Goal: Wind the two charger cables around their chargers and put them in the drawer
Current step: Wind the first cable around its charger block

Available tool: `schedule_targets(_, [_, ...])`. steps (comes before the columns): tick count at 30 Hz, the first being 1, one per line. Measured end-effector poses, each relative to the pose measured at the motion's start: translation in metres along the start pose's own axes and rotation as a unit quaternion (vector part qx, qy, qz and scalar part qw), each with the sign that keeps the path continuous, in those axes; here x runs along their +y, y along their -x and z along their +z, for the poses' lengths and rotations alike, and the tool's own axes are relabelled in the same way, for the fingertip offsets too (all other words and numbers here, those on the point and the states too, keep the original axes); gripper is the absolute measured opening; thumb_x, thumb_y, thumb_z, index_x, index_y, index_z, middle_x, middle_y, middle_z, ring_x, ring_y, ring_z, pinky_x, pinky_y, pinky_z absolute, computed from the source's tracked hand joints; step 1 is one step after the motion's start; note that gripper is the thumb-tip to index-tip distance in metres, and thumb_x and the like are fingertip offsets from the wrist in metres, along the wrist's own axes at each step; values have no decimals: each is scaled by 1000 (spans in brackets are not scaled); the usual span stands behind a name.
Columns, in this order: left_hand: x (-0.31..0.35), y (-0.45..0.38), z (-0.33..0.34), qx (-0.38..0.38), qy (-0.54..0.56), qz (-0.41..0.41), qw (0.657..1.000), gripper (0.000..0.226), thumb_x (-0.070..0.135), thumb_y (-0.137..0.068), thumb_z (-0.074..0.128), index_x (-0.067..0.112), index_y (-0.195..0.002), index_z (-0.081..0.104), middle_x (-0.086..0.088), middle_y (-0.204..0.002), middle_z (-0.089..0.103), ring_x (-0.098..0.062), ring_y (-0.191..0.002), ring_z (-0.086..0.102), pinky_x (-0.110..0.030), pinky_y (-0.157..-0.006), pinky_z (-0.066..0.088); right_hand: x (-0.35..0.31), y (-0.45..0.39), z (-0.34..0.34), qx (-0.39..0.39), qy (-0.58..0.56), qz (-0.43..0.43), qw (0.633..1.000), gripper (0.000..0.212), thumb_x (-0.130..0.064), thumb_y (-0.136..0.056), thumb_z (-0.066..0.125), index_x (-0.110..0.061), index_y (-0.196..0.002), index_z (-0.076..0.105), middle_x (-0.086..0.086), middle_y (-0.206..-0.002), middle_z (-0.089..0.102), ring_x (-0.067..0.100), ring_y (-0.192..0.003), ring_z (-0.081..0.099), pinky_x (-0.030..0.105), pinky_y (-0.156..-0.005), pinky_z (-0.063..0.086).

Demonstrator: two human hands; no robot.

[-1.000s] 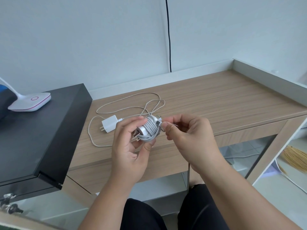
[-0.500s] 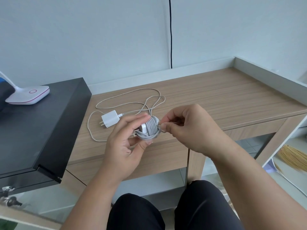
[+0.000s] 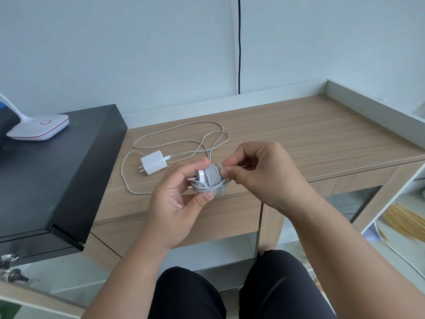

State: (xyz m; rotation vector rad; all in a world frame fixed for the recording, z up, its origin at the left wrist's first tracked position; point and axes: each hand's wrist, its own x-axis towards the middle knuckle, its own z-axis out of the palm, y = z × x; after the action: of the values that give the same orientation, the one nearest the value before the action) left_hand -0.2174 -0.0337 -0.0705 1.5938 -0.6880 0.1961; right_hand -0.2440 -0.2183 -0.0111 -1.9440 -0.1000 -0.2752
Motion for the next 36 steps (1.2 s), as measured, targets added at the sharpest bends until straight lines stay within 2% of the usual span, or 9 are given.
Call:
schedule_targets(5, [-3,-2,3,10,-23,19,1000,45,13,-80,72,11,-123,60,-18,-121,59,-32,-118,58,-52,-100,47,2,4,2,5,-17,23,1000,10,-14,-77,78,-16,-69,71,3,-65,70,11,-55,60,34,-62,55])
schedule_targets(8, [-1,-1,6,32,20,-6,999,46,14,-79,73,12,-124,60,-19,-122,60,-33,-114,60,-51,-92,52,2,4,1,1,-91,25,996,4,-10,-80,75,-14,-78,74,6,-66,71,10,-55,62,31,-63,57])
schedule_targets(13, [7,-2,9,62,76,-37,995,45,3,-78,71,12,-120,60,-10,-119,67,-27,-109,65,-28,-77,56,9,2,-5,-30,-237,42,970,23,0,-80,71,-4,-103,68,8,-76,70,11,-67,63,20,-65,51])
schedule_targets(16, [6,0,11,52,66,-31,996,45,10,-80,74,13,-123,60,-24,-124,58,-32,-113,63,-29,-82,55,11,0,-5,-22,-183,42,982,14,-6,-80,74,1,-92,72,18,-78,70,16,-68,59,27,-66,49])
schedule_targets(19, [5,3,13,53,58,-29,996,46,15,-78,73,14,-123,60,-25,-123,57,-33,-114,62,-32,-86,55,10,0,-7,-19,-113,40,993,7,-13,-80,75,-7,-83,74,7,-69,69,12,-63,56,32,-65,47])
schedule_targets(21, [6,3,13,51,41,-23,998,45,16,-79,72,13,-123,60,-23,-121,58,-33,-113,62,-41,-91,53,8,0,-7,-24,-68,31,997,5,-16,-80,74,-11,-80,73,11,-71,71,14,-61,54,33,-63,46])
schedule_targets(24, [6,4,16,56,29,-20,998,46,16,-78,73,14,-122,61,-21,-119,58,-30,-112,63,-47,-92,53,4,1,-7,-18,-14,18,1000,6,-18,-80,74,-13,-77,72,10,-73,72,8,-56,53,22,-56,42])
schedule_targets(27, [6,5,19,65,30,-22,997,46,15,-77,74,18,-122,63,-20,-119,59,-29,-112,63,-55,-93,52,1,2,-8,-1,20,2,1000,7,-18,-79,75,-13,-75,72,-1,-60,67,-1,-46,48,11,-48,36])
schedule_targets(36, [8,0,22,39,0,-53,998,47,6,-76,73,25,-118,66,-18,-119,63,-20,-107,66,-37,-91,53,10,5,-8,6,86,-38,996,6,-13,-81,72,-17,-77,74,-11,-56,61,0,-50,50,8,-51,37])
